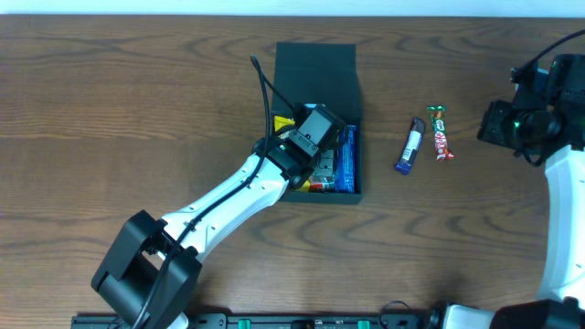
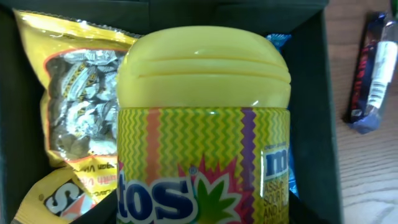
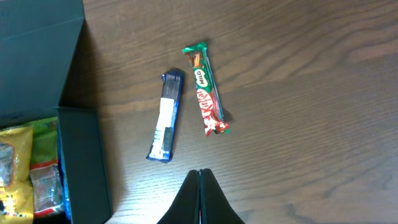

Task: Pack container
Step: 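Place the Mentos bottle into the box and release, then grasp the small blue-wrapped bar with the right gripper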

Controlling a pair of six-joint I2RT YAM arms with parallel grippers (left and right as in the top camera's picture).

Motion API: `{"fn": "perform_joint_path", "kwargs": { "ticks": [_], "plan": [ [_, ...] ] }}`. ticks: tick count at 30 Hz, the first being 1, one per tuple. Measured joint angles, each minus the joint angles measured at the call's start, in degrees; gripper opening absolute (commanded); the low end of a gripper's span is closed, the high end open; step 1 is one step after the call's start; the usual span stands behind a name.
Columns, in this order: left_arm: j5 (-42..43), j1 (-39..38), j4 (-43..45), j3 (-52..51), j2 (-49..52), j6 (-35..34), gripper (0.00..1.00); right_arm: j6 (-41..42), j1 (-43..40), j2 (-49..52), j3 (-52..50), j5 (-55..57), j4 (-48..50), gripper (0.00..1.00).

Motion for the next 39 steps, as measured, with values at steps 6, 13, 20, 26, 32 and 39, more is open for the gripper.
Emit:
{"fn": "perform_joint_path", "kwargs": {
  "ticks": [6, 13, 20, 26, 32, 39],
  "plan": [
    [1.3, -0.1, 0.5, 0.0, 0.0, -0.7, 0.98, 0.0, 0.0, 0.0, 0.0, 0.0, 0.0, 0.02],
    [1.7, 1.0, 0.5, 0.0, -1.4, -0.5, 0.96, 0.1, 0.0, 0.0, -0.6, -0.1, 2.1, 0.02],
    [1.5, 6.2, -0.3, 0.0, -10.5, 1.0, 0.95, 0.2, 1.4, 5.4, -3.3, -2.5, 6.3, 0.02],
    [1.0, 15.8, -2.7, 0.0, -13.6, 2.6, 0.95, 1.1, 7.0, 15.0, -4.3, -5.3, 11.2, 0.25],
    [0.5, 21.5, -5.6, 0.0, -13.5, 4.0, 0.95, 7.0, 12.8, 24.3, -4.5, -3.8, 16.2, 0.45],
    [0.4, 21.9, -6.0, 0.0, -13.5, 5.7, 0.95, 15.3, 14.9, 28.5, -4.5, 0.9, 17.6, 0.4]
  ]
}}
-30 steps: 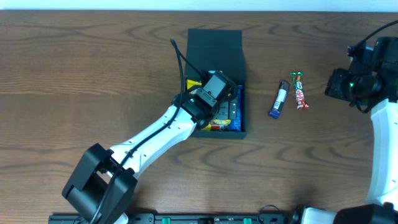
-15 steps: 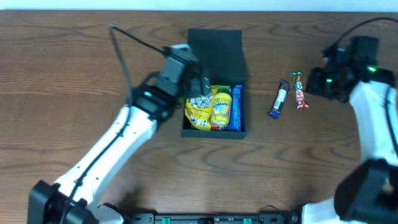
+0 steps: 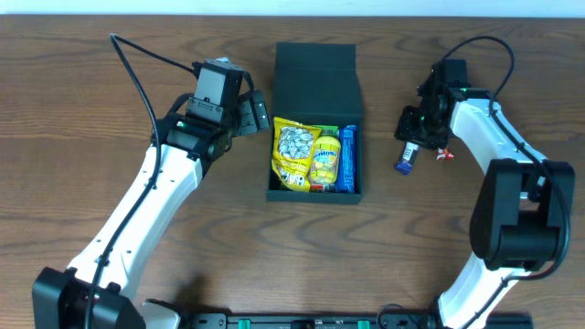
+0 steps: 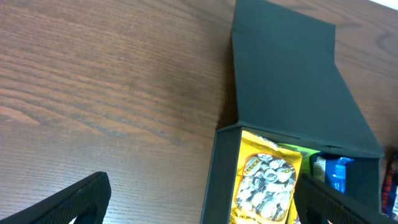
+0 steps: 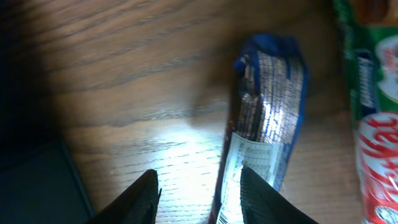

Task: Pack container
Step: 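Grasp the small blue-wrapped bar with the right gripper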

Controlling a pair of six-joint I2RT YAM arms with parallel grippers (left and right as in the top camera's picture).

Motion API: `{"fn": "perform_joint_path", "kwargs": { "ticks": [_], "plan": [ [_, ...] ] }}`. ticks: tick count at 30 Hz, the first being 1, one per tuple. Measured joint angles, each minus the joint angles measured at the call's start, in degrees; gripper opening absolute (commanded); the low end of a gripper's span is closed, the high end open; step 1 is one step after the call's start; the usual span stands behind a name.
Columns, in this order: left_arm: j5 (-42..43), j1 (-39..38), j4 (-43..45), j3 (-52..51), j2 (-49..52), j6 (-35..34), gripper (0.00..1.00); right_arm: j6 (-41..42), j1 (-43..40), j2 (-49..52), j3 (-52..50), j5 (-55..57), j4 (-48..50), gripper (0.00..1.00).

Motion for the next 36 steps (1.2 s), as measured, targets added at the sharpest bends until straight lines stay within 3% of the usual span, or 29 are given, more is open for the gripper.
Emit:
{"fn": "perform_joint_path", "kwargs": {
  "ticks": [4, 13, 36],
  "plan": [
    [0.0, 0.0, -0.2, 0.0, 0.0, 0.7, 0.95, 2.3, 0.0, 0.0, 0.0, 1.6, -0.6, 0.35],
    [0.0, 0.0, -0.3, 0.0, 0.0, 0.9, 0.95, 4.9, 0.0, 0.0, 0.0, 6.4, -5.3, 0.4],
    [0.0, 0.0, -0.3, 0.0, 0.0, 0.9, 0.95, 1.2, 0.3, 1.3, 0.0, 7.1, -1.7, 0.43]
  ]
}}
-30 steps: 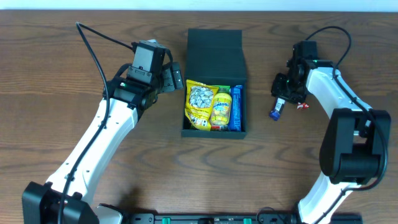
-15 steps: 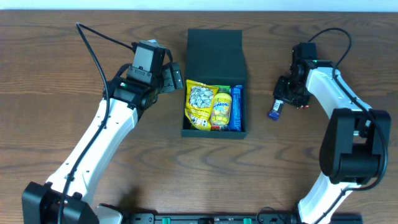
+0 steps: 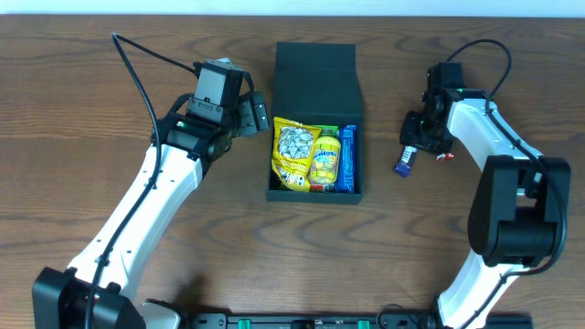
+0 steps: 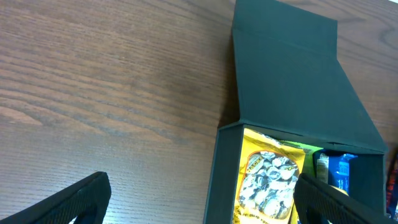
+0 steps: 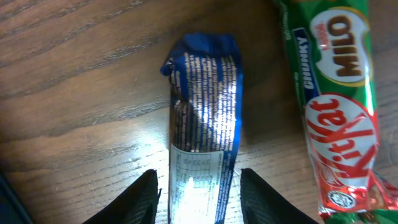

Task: Pack container
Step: 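Grasp the small blue-wrapped bar with the right gripper, then place the blue bar into the box and release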

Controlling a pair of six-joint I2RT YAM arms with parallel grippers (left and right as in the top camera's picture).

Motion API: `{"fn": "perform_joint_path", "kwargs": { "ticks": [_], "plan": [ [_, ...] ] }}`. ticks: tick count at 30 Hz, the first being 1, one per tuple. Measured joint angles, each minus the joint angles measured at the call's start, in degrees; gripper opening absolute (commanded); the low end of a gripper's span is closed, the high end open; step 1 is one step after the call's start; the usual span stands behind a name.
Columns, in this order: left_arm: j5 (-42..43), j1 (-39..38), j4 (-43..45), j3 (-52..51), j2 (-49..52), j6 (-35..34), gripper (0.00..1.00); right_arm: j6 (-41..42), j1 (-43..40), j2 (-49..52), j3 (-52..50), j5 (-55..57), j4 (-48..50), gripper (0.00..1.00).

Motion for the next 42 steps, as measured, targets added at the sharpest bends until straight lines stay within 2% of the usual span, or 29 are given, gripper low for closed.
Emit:
{"fn": "perform_joint_path", "kwargs": {
  "ticks": [11, 17, 26, 28, 30, 42],
  "plan": [
    [0.0, 0.0, 0.0, 0.0, 0.0, 0.0, 0.95, -3.7, 0.0, 0.2, -0.8, -3.2, 3.2, 0.44],
    [0.0, 0.0, 0.0, 0.0, 0.0, 0.0, 0.95, -5.2, 0.0, 0.2, -1.0, -4.3, 3.3, 0.28],
    [0.0, 0.0, 0.0, 0.0, 0.0, 0.0, 0.95, -7.5, 0.0, 0.2, -1.0, -4.5, 3.3, 0.29],
    [0.0, 0.0, 0.0, 0.0, 0.0, 0.0, 0.95, -8.2, 0.0, 0.2, -1.0, -4.5, 3.3, 0.26],
    [0.0, 0.0, 0.0, 0.0, 0.0, 0.0, 0.95, -8.9, 0.0, 0.2, -1.0, -4.5, 3.4, 0.18],
    [0.0, 0.0, 0.0, 0.0, 0.0, 0.0, 0.95, -9.9, 0.0, 0.2, -0.5, -6.1, 1.3, 0.08]
  ]
}}
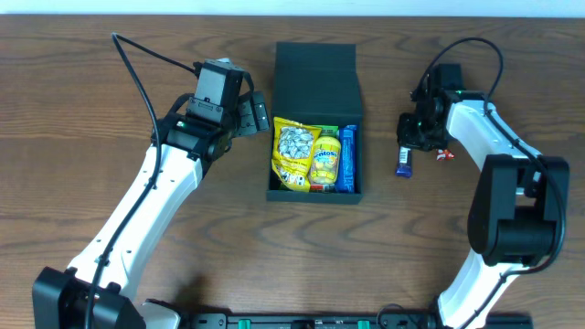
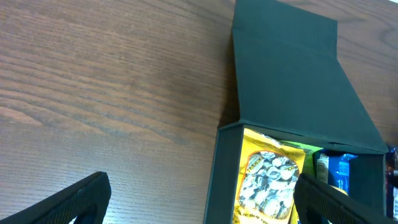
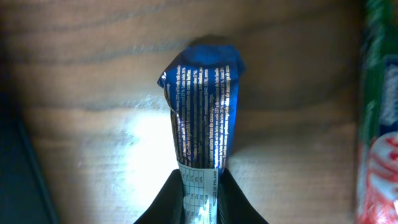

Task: Pack container
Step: 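Place the blue bar into the box and release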

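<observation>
The dark box (image 1: 316, 190) stands mid-table with its lid (image 1: 316, 68) flat behind it. Inside lie a yellow candy bag (image 1: 294, 151), a yellow Mentos tub (image 1: 324, 157) and a blue packet (image 1: 345, 161). My right gripper (image 1: 409, 143) is shut on the blue-wrapped bar (image 3: 204, 109), whose lower end (image 1: 404, 164) sticks out below the fingers (image 3: 235, 196) in the overhead view. A red-and-green KitKat bar (image 3: 378, 124) lies just right of it. My left gripper (image 1: 258, 111) stands open left of the box, empty, its fingers (image 2: 74, 199) wide apart over the box's left wall (image 2: 219, 180).
Bare wood tabletop (image 1: 110, 100) spreads left of the box and along the front. My right arm (image 1: 498, 146) curves in from the right edge. A black cable (image 1: 146, 68) trails from the left arm.
My right gripper, then open astride the blue bar, has shut on it. The bar's lower end sits a little further left. The left arm has not moved.
At first my left gripper held the Mentos tub down in the box while the right arm hung far right, shut. Then the tub lay in the box, the left gripper stood open beside it, and the right gripper stood open over the blue bar, now gripped.
</observation>
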Controlling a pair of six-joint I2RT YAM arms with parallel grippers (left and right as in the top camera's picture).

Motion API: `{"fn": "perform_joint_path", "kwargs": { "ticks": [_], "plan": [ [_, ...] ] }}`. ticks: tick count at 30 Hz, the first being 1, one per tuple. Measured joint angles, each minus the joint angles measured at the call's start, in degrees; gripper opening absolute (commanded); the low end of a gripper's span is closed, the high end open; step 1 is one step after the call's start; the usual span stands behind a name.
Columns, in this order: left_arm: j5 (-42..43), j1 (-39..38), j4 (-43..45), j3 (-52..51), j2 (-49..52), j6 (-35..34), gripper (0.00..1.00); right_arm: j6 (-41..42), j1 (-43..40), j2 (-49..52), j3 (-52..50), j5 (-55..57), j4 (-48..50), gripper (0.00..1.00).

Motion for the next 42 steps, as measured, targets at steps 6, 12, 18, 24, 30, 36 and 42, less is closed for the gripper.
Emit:
{"fn": "perform_joint_path", "kwargs": {
  "ticks": [6, 12, 18, 24, 30, 36, 42],
  "plan": [
    [0.0, 0.0, 0.0, 0.0, 0.0, 0.0, 0.95, -0.2, 0.3, -0.8, 10.3, -3.4, -10.2, 0.04],
    [0.0, 0.0, 0.0, 0.0, 0.0, 0.0, 0.95, 0.3, 5.7, -8.2, 17.4, -5.7, -15.4, 0.04],
    [0.0, 0.0, 0.0, 0.0, 0.0, 0.0, 0.95, 2.7, 14.5, -9.9, 16.4, -6.7, -18.2, 0.05],
    [0.0, 0.0, -0.9, 0.0, 0.0, 0.0, 0.95, 5.2, 18.9, -9.9, 11.3, -4.7, -17.7, 0.06],
    [0.0, 0.0, -1.1, 0.0, 0.0, 0.0, 0.95, 7.0, 18.9, -9.8, 9.4, -3.6, -16.9, 0.57],
    [0.0, 0.0, -1.2, 0.0, 0.0, 0.0, 0.95, 7.3, 18.9, -9.8, 9.4, -3.1, -16.2, 0.6],
    [0.0, 0.0, -1.2, 0.0, 0.0, 0.0, 0.95, 5.9, 14.1, -9.8, 11.2, 4.9, -16.9, 0.65]
  ]
}}
